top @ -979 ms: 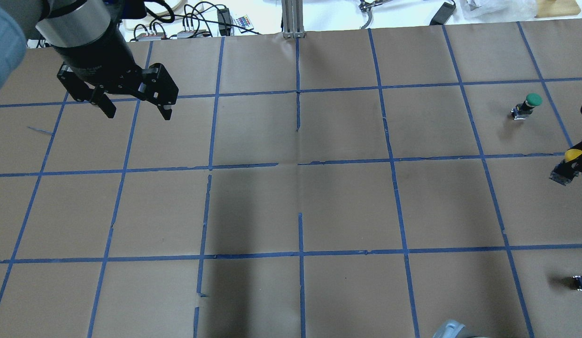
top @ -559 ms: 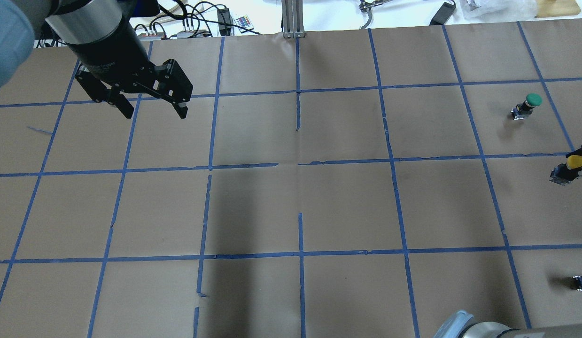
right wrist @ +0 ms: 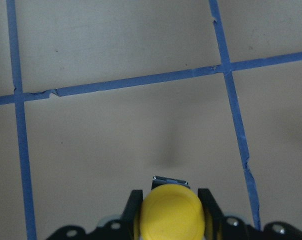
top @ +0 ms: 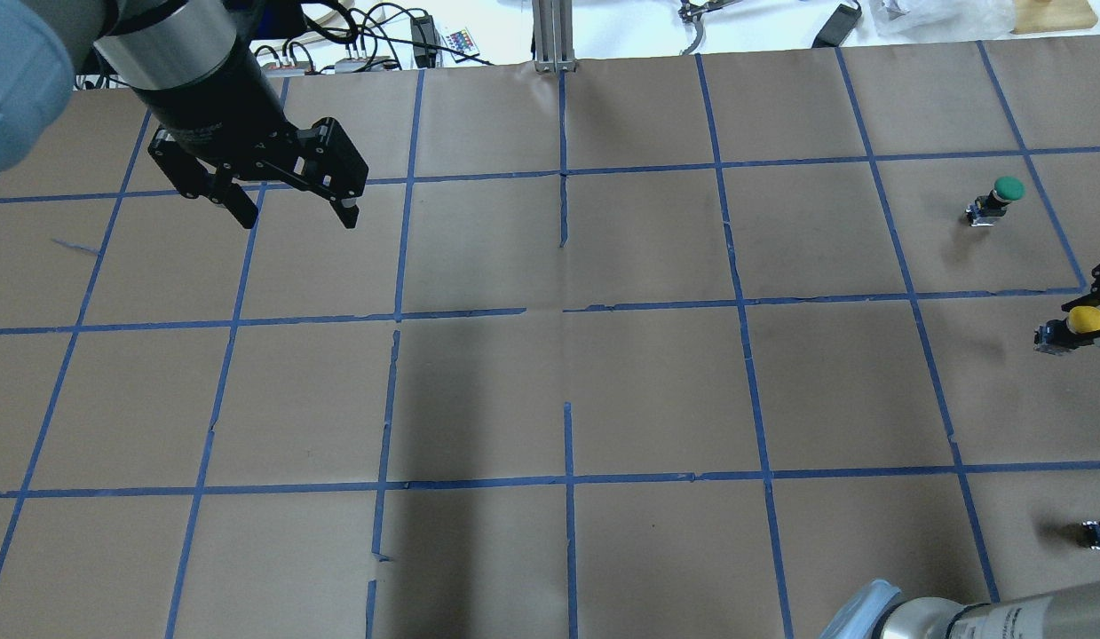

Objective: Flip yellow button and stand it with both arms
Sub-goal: 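Carry the button with the right gripper and lower it upright onto the table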

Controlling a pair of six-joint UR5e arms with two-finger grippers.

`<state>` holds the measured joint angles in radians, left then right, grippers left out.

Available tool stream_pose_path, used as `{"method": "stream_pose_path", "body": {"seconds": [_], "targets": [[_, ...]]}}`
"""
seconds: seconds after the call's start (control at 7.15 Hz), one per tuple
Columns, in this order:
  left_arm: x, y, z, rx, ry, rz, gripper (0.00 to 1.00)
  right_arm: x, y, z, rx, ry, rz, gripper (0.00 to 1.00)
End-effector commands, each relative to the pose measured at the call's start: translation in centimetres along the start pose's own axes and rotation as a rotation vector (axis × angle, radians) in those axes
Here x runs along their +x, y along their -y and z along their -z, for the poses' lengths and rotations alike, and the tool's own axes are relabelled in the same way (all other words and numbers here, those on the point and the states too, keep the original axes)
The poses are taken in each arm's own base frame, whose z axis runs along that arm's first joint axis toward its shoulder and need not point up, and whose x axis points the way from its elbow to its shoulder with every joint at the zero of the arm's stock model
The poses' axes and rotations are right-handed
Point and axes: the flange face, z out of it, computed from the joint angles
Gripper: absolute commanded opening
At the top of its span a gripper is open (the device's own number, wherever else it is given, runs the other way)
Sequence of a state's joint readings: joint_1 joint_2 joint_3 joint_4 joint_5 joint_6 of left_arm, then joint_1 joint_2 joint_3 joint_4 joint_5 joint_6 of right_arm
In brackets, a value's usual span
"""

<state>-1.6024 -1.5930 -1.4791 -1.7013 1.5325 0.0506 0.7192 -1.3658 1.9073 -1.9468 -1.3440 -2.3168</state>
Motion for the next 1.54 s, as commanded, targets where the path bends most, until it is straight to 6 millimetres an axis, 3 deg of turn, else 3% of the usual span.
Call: {"method": "stream_pose_path", "body": {"seconds": [0.0,0.56,0.98,1.26,1.4], "targets": [[0.0,0.0,0.0,-0.001,0.001,-0.001,0.99,-0.1,-0.4,-1.0,0.018,0.026,0.048,0.16],[0.0,0.0,0.1,0.003,-0.001,0.002,0.99,-0.2,-0.7,-2.3,0.039,0.047,0.066,0.20],[0.0,0.4,-0.1,0.001,-0.003,0.008,0.99,0.1,-1.3,-3.2,0.047,0.061,0.059,0.31],[0.0,0.4,-0.2,0.000,-0.003,0.009,0.99,0.0,-1.3,-3.3,0.047,0.063,0.059,0.60],[0.0,0.4,-0.2,0.000,-0.003,0.010,0.99,0.0,-1.3,-3.4,0.050,0.067,0.055,0.63]]}}
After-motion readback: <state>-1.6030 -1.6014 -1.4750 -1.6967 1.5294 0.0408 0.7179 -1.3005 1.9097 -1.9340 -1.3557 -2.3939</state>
